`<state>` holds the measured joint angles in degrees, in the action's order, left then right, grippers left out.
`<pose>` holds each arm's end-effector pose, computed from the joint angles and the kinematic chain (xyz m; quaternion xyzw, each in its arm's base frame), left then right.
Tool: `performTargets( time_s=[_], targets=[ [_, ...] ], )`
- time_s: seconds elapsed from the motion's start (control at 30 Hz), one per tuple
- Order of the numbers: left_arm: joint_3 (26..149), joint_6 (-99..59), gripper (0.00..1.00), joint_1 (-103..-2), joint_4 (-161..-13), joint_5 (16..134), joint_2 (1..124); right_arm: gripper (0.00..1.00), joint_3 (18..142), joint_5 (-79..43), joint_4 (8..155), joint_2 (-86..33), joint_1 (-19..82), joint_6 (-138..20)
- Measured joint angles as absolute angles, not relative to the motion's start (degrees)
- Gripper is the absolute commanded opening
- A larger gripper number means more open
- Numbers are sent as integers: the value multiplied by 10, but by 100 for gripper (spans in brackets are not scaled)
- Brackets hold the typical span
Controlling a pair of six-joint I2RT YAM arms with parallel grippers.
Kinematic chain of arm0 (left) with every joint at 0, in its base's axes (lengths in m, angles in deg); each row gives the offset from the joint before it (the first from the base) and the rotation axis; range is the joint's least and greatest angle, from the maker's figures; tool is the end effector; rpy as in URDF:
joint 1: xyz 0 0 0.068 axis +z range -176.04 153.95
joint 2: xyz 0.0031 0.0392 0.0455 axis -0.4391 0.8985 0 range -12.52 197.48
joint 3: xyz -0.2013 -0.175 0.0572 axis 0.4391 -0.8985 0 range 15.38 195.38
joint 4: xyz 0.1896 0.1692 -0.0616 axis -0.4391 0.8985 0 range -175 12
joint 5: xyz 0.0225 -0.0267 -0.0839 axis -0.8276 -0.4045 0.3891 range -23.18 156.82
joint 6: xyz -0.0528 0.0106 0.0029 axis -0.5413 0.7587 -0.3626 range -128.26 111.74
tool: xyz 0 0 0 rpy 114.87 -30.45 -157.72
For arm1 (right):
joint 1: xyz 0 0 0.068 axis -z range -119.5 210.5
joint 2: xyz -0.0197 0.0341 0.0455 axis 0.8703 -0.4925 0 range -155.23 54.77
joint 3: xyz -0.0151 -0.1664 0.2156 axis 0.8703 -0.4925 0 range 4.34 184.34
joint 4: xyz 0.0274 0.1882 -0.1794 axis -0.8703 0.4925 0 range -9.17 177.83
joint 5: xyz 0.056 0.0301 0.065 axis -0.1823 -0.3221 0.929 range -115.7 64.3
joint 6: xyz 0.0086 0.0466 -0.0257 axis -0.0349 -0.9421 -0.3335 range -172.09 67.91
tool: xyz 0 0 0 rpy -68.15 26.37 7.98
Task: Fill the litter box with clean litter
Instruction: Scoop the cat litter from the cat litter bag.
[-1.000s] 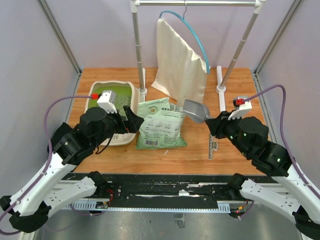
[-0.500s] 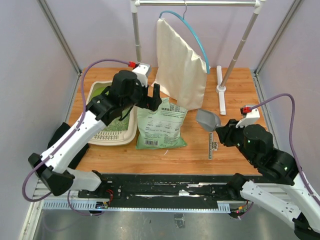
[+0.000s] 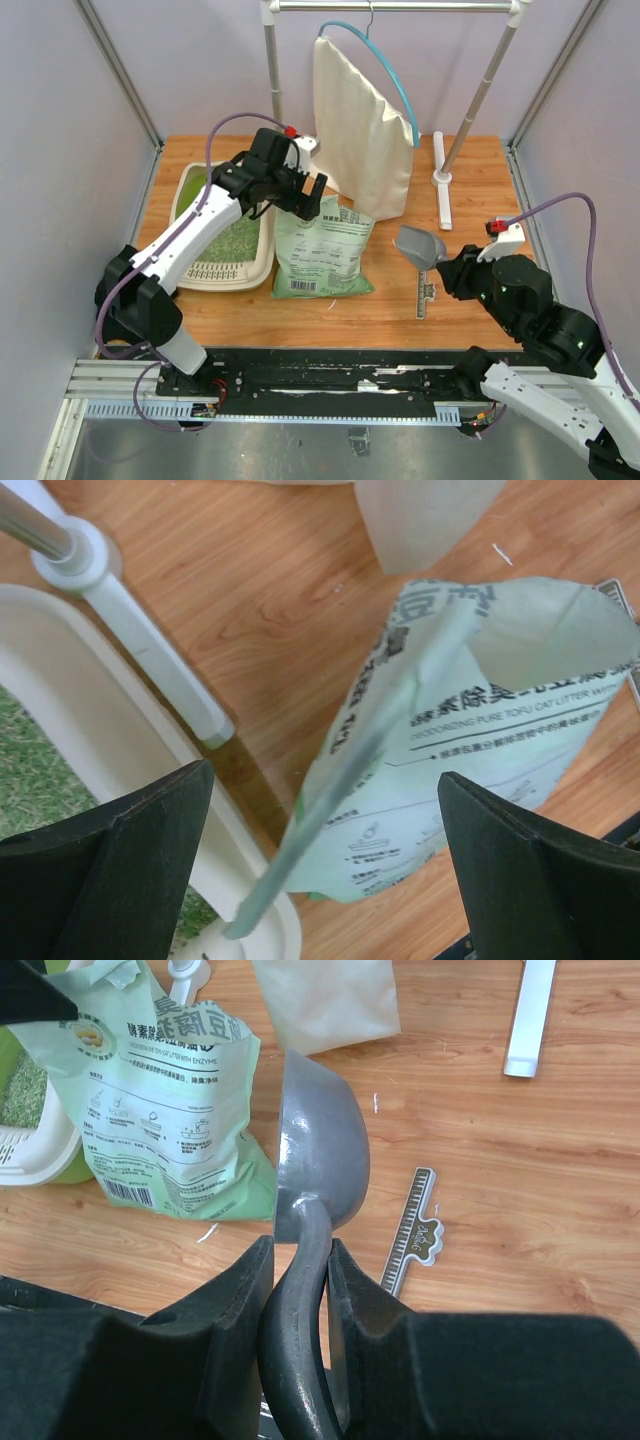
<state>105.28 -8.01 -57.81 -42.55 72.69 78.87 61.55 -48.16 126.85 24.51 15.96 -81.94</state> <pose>0.2970 -0.1882 0.3551 0.2727 0.8779 -0.1514 0.3633 0.0695 0.0494 0.3761 0.0100 0.8067 0.2177 0.5493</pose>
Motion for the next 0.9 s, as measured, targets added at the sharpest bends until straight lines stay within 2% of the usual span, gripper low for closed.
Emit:
performTargets(
  time_s=[0.13, 0.3, 0.63, 0.9],
  targets=[
    [1064, -60, 90, -549, -425, 749, 793, 1, 616, -477, 1274, 245, 160, -821],
    [1068, -32, 61, -547, -415, 824, 806, 1, 619, -466, 1278, 242, 160, -822],
    [972, -11, 2, -547, -426, 938, 775, 1, 710, -403, 1303, 181, 160, -821],
    [886, -6, 1, -550, -473, 1029, 645, 1, 779, -348, 1324, 165, 160, -821]
  ],
)
